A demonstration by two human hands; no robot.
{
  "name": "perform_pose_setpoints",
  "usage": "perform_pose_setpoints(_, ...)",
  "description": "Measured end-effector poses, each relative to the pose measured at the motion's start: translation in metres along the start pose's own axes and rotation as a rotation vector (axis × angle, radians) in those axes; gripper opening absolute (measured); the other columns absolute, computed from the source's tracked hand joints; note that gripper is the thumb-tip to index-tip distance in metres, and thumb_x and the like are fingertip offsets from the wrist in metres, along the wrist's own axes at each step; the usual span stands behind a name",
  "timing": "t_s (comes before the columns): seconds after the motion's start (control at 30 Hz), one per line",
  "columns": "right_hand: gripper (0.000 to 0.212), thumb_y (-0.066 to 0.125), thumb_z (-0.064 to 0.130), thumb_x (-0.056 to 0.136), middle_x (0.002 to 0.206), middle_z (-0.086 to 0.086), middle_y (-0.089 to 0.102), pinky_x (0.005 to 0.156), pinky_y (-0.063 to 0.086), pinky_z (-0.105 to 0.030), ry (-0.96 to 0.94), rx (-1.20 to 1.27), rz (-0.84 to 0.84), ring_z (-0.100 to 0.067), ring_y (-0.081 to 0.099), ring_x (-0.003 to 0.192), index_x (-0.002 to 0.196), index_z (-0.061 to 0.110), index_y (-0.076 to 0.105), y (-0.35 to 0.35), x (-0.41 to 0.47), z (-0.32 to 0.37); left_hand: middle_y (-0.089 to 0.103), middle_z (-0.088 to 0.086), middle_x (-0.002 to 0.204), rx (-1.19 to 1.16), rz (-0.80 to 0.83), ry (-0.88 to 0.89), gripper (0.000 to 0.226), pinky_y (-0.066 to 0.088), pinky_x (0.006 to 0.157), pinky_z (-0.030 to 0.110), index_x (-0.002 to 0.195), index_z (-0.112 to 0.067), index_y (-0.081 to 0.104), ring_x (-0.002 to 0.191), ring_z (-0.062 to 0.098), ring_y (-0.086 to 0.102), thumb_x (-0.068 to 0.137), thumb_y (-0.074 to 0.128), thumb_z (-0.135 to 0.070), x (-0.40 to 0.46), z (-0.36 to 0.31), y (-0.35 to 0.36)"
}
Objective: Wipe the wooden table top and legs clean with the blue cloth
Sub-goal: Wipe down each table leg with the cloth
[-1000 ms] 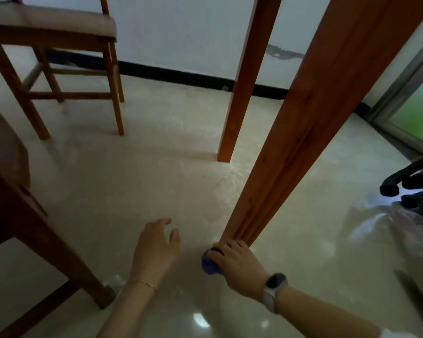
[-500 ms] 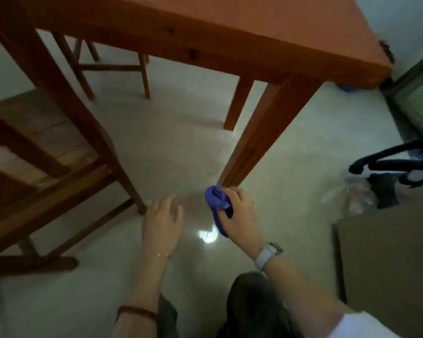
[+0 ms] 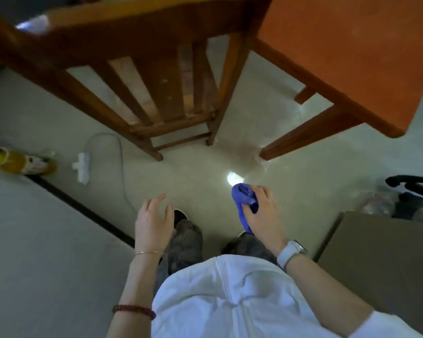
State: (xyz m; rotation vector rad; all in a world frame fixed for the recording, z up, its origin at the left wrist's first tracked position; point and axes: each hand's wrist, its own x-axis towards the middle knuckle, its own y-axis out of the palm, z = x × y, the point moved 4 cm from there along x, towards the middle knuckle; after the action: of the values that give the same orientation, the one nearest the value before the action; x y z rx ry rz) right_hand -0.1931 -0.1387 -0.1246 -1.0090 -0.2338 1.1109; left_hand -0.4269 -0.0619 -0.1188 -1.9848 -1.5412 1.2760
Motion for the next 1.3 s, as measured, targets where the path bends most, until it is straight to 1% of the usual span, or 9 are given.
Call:
perform_pose_setpoints(0.1, 0.032, 0.055, 0.020, 0.081, 0.115, -0.006, 0.055, 0.084, 0.044, -0.040, -0.089, -0.096, 0.129, -0.031, 0.055, 0.098, 0.113, 0.017, 0.057, 0.012, 0.006, 0.053, 0.053, 0.015, 0.123, -0.046, -0.039, -0.082, 0.036, 0.036, 0.097, 0.035, 0.125, -0.008, 0.052, 0.116, 0.030, 0.048, 0.090, 0.053, -0.016, 0.001, 0.021, -0.045)
perform_pose_setpoints(0.27, 0.033, 0.057, 0.018, 0.080, 0.111, -0.010, 0.058, 0.085, 0.042, -0.041, -0.217, -0.149, 0.262, -0.034, 0.054, 0.100, 0.113, 0.014, 0.059, 0.063, 0.013, 0.149, 0.051, 0.013, 0.125, -0.093, -0.134, -0.097, 0.037, 0.035, 0.097, 0.033, 0.127, -0.009, 0.049, 0.117, 0.027, 0.047, 0.091, 0.050, -0.018, 0.026, 0.061, -0.132)
perform_pose_setpoints(0.43, 0.046, 0.044, 0.026, 0.072, 0.113, -0.008, 0.058, 0.087, 0.043, -0.041, -0.332, -0.134, 0.385, -0.030, 0.054, 0.103, 0.113, 0.014, 0.059, 0.113, 0.012, 0.234, 0.052, 0.013, 0.125, -0.114, -0.244, -0.136, 0.037, 0.036, 0.098, 0.034, 0.126, -0.009, 0.050, 0.116, 0.027, 0.048, 0.091, 0.051, -0.018, 0.052, 0.106, -0.202)
perform_pose_setpoints(0.57, 0.034, 0.050, 0.019, 0.081, 0.115, -0.008, 0.056, 0.089, 0.041, -0.039, -0.448, -0.139, 0.451, -0.029, 0.052, 0.105, 0.114, 0.014, 0.058, 0.152, 0.021, 0.309, 0.053, 0.014, 0.122, -0.152, -0.300, -0.193, 0.036, 0.038, 0.096, 0.035, 0.125, -0.009, 0.052, 0.113, 0.027, 0.050, 0.090, 0.052, -0.018, 0.068, 0.132, -0.237)
perform_pose_setpoints(0.7, 0.036, 0.055, 0.019, 0.083, 0.121, -0.006, 0.053, 0.091, 0.039, -0.041, -0.478, -0.149, 0.415, -0.030, 0.050, 0.108, 0.119, 0.018, 0.055, 0.193, 0.038, 0.376, 0.053, 0.013, 0.123, -0.180, -0.306, -0.229, 0.036, 0.038, 0.095, 0.032, 0.125, -0.010, 0.051, 0.113, 0.026, 0.049, 0.090, 0.051, -0.018, 0.097, 0.145, -0.258)
perform_pose_setpoints(0.9, 0.034, 0.053, 0.019, 0.085, 0.122, -0.007, 0.050, 0.095, 0.038, -0.038, -0.339, -0.007, 0.332, -0.026, 0.047, 0.111, 0.119, 0.016, 0.052, 0.244, 0.098, 0.469, 0.052, 0.011, 0.124, -0.177, -0.295, -0.226, 0.037, 0.034, 0.088, 0.022, 0.127, -0.010, 0.050, 0.113, 0.022, 0.049, 0.091, 0.051, -0.016, 0.191, 0.154, -0.315)
perform_pose_setpoints(1.0, 0.033, 0.053, 0.020, 0.086, 0.123, -0.006, 0.050, 0.096, 0.037, -0.037, -0.252, 0.048, 0.284, -0.025, 0.047, 0.112, 0.118, 0.016, 0.051, 0.261, 0.143, 0.518, 0.051, 0.011, 0.126, -0.157, -0.274, -0.217, 0.036, 0.036, 0.092, 0.025, 0.126, -0.009, 0.051, 0.116, 0.023, 0.049, 0.091, 0.051, -0.017, 0.252, 0.151, -0.359)
perform_pose_setpoints(1.1, 0.032, 0.053, 0.022, 0.087, 0.123, -0.004, 0.049, 0.096, 0.037, -0.038, -0.179, 0.100, 0.199, -0.023, 0.048, 0.111, 0.119, 0.017, 0.051, 0.261, 0.181, 0.559, 0.052, 0.013, 0.123, -0.103, -0.254, -0.149, 0.035, 0.037, 0.096, 0.031, 0.123, -0.008, 0.053, 0.115, 0.027, 0.049, 0.090, 0.052, -0.016, 0.314, 0.141, -0.402)
perform_pose_setpoints(1.3, 0.032, 0.056, 0.019, 0.086, 0.120, -0.007, 0.051, 0.095, 0.040, -0.044, -0.085, 0.164, 0.102, -0.025, 0.049, 0.111, 0.117, 0.014, 0.053, 0.247, 0.258, 0.597, 0.048, 0.010, 0.130, -0.077, -0.186, 0.016, 0.038, 0.034, 0.097, 0.026, 0.129, -0.010, 0.047, 0.120, 0.023, 0.045, 0.092, 0.049, -0.017, 0.419, 0.082, -0.452)
